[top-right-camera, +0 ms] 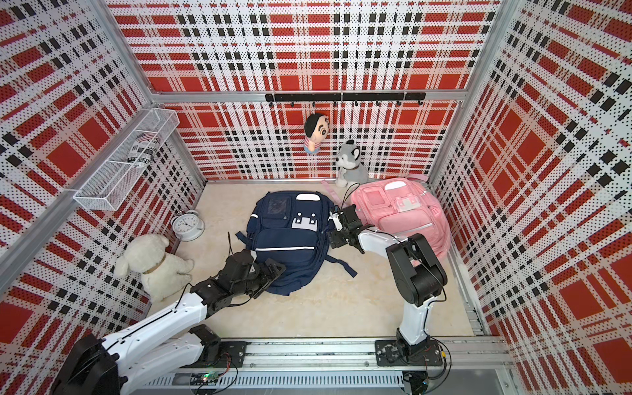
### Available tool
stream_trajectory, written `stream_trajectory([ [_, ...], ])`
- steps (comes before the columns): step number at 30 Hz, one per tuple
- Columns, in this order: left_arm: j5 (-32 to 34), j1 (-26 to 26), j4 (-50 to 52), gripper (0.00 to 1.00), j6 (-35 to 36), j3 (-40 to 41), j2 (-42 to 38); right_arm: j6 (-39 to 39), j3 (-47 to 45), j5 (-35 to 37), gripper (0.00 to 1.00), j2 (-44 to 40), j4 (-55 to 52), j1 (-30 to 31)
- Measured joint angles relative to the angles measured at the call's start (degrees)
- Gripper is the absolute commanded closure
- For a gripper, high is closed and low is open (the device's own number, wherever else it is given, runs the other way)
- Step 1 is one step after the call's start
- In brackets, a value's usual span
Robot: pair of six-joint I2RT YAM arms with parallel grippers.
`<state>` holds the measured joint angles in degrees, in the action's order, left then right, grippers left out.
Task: Zip up the backpack
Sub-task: Zip the zipper on the backpack.
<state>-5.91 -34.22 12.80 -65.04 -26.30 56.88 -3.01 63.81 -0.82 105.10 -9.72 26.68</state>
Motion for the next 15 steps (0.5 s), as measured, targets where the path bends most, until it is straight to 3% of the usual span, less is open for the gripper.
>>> stream_trajectory([
  [5, 8.7, -0.6, 5.1, 0.02, 4.9, -7.8, 1.8, -2.3, -0.7, -0.7, 0.0, -3.0, -4.3, 0.0],
  [9, 20.2, -1.0, 5.4, 0.02, 14.5, -16.1, 2.4, -3.8, -4.9, 0.4, 0.0, -12.2, -4.3, 0.0],
  [15, 40.3, 0.2, -3.3, 0.02, 33.7, -18.4, 5.5, -1.8, -14.3, 13.7, 0.0, -28.5, 6.5, -0.1],
])
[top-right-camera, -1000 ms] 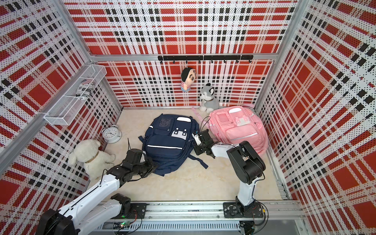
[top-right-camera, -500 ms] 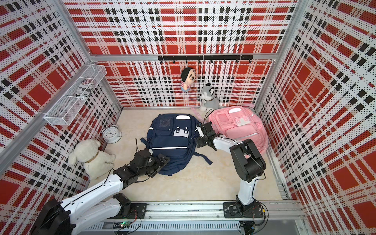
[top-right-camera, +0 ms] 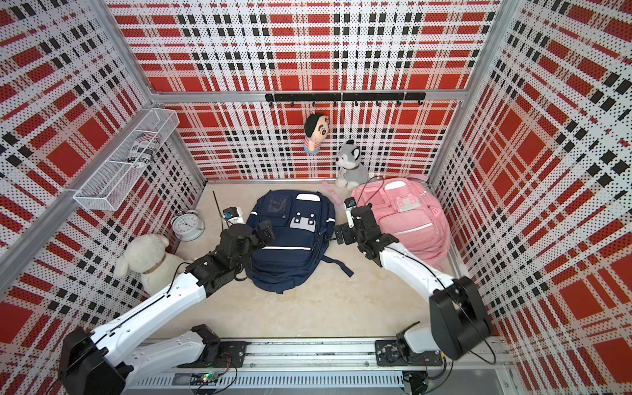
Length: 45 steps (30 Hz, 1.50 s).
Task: Zip up the backpack
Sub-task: Zip the zipper on the backpack, then reset both arms
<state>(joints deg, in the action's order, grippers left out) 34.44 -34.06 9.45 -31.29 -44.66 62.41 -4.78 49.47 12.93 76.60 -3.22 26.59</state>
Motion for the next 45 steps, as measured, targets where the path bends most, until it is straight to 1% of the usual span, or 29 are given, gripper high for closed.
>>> stream_trajectory([
  [1, 2.3, 0.9, -2.2, 0.02, 2.7, 0.9, 0.8, 0.5, -2.0, 2.5, 0.0, -1.6, 2.6, -0.7],
  [3, 5.3, 3.4, -6.1, 0.02, 6.5, 3.2, 1.9, 0.6, -4.0, 4.9, 0.0, -1.9, 5.2, -3.7],
  [6, 6.8, 8.0, -12.8, 0.02, 11.7, 8.2, 1.7, 0.0, -4.9, 6.0, 0.0, 0.8, 7.5, -9.7],
  [9, 7.2, 11.4, -22.2, 0.02, 16.7, 15.2, -1.1, -1.7, -4.9, 5.3, 0.0, 4.9, 9.2, -14.4],
  [12, 5.9, 14.3, -29.4, 0.02, 19.0, 21.2, -5.7, -4.1, -3.5, 3.2, 0.09, 10.0, 9.0, -17.2],
  [15, 4.8, 16.9, -34.7, 0.02, 20.0, 23.7, -8.3, -6.6, -2.5, -0.3, 0.19, 13.5, 7.9, -18.6],
  [19, 3.5, 17.8, -40.6, 0.02, 22.3, 24.6, -7.9, -9.1, -3.5, -5.7, 0.33, 13.5, 7.5, -18.7],
  [21, 2.8, 18.0, -42.8, 0.02, 23.1, 25.2, -6.8, -10.4, -5.0, -8.3, 0.34, 12.5, 8.1, -18.7],
  [24, 1.5, 18.7, -45.8, 0.02, 24.4, 26.6, -4.5, -11.6, -8.2, -11.5, 0.34, 9.9, 9.3, -18.7],
  [27, -0.6, 20.1, -47.0, 0.02, 25.5, 27.8, -2.9, -12.3, -9.7, -13.6, 0.3, 7.5, 9.6, -18.4],
  [29, -2.4, 21.4, -49.0, 0.02, 26.3, 28.6, -2.3, -12.5, -10.0, -14.7, 0.24, 5.6, 9.1, -17.7],
  [32, -5.6, 23.0, -54.8, 0.02, 27.7, 31.3, -1.4, -11.5, -10.0, -15.1, 0.18, 1.3, 8.9, -17.2],
  [36, -11.3, 26.8, -63.2, 0.02, 28.6, 35.0, 3.1, -7.1, -10.2, -12.5, 0.06, -4.9, 11.0, -17.0],
  [38, -14.5, 29.3, -66.9, 0.02, 28.6, 35.3, 7.3, -4.2, -11.8, -10.2, 0.0, -7.4, 15.1, -17.0],
  [42, -18.7, 32.2, -75.1, 0.02, 28.5, 35.3, 15.8, 0.5, -19.9, -5.0, 0.0, -9.8, 27.6, -17.0],
  [45, -21.4, 33.9, -84.3, 0.02, 28.0, 35.4, 24.7, 3.3, -28.5, -2.6, 0.0, -8.3, 40.9, -17.2],
])
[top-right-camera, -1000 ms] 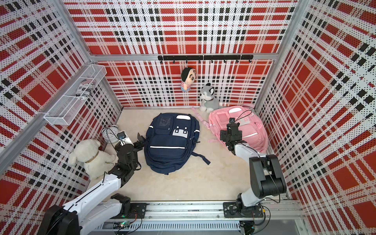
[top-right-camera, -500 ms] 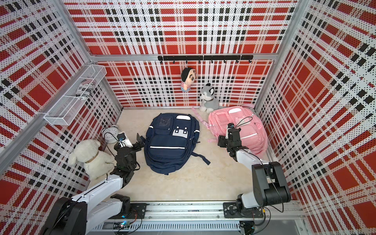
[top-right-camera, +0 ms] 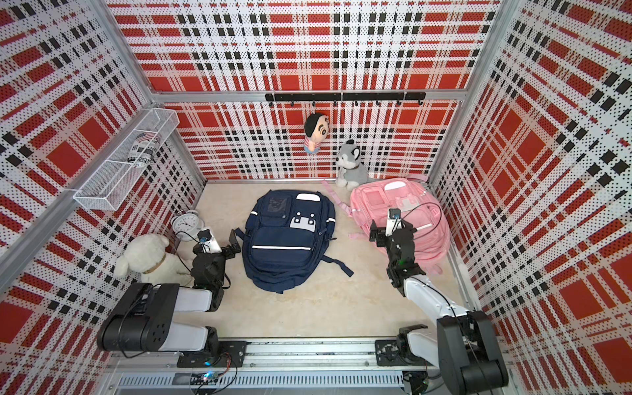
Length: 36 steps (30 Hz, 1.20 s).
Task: Zip up the backpack
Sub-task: Reset both arms
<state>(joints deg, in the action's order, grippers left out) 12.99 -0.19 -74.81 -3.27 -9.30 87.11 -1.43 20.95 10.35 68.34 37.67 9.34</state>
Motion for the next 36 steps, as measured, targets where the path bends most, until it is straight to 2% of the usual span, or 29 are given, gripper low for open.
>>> stream_trajectory([
  [3, -1.9, 1.4, 0.9, 0.02, -0.5, -0.3, 2.3, 2.4, -6.2, 1.0, 0.0, 6.7, 13.9, -0.1],
  [6, -2.2, 1.2, -0.3, 0.02, -0.6, -1.6, 2.3, 4.0, -8.0, 1.8, 0.0, 9.9, 19.8, 0.1],
  [14, -2.1, 0.6, -1.7, 0.02, -0.5, -2.2, 2.3, 3.0, -11.9, 3.5, 0.0, 1.2, 26.3, -0.5],
  [17, -1.7, 0.1, -1.7, 0.02, -0.3, -2.2, 2.3, 3.0, -12.9, 3.8, 0.0, 9.2, 32.5, -1.2],
  [19, -1.5, -0.2, -1.7, 0.02, -0.2, -2.2, 2.3, 3.1, -12.5, 4.0, 0.0, 18.6, 38.2, -1.4],
  [21, -1.1, -0.4, -1.8, 0.02, 0.0, -2.3, 2.3, 2.7, -12.0, 3.5, 0.0, 23.3, 36.6, -1.7],
  [29, 2.3, -2.6, -1.9, 0.02, 0.9, -2.3, 2.3, 0.8, -6.1, 2.4, 0.0, 22.3, 33.6, -3.9],
  [36, 3.6, -2.9, -2.0, 0.02, 1.2, -2.2, 2.3, 0.2, -6.4, 3.5, 0.0, 22.2, 33.1, -3.9],
])
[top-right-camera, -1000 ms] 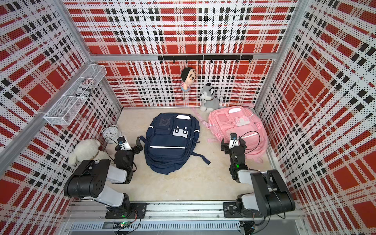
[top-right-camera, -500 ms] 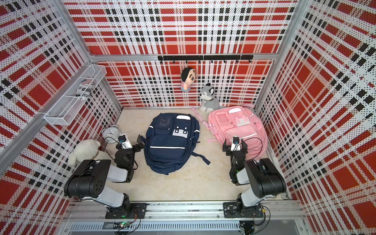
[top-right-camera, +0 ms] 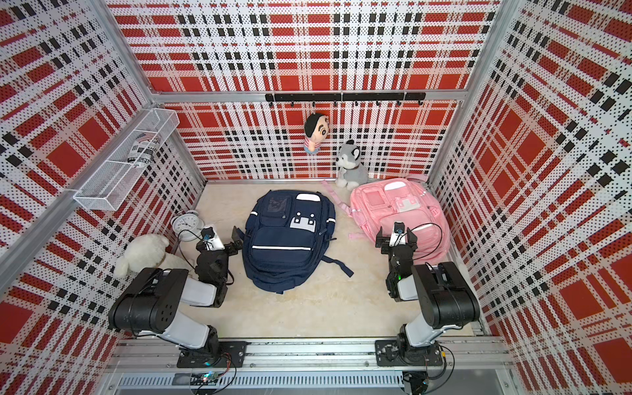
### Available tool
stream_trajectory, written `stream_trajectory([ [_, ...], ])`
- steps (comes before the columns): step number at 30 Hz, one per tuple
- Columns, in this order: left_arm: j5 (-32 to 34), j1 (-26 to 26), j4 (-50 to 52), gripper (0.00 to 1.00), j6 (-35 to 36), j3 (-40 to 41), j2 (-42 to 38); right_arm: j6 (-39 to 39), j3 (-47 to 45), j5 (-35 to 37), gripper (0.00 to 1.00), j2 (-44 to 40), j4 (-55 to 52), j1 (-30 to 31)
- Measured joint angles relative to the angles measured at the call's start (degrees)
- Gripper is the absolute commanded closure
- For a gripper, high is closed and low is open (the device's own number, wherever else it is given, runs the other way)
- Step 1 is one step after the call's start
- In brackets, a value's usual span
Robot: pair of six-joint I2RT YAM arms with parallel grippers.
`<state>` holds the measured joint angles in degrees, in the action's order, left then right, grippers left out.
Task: Zip up the backpack
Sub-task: Reset both arms
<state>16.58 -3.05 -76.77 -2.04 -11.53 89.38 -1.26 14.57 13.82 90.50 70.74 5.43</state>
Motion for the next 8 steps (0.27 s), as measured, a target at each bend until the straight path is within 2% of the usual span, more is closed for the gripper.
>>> stream_trajectory([
  [8, 0.4, 0.0, 0.0, 0.02, 0.0, 0.0, 0.0, -0.1, 0.0, 0.5, 0.0, 0.0, -0.7, 0.0],
])
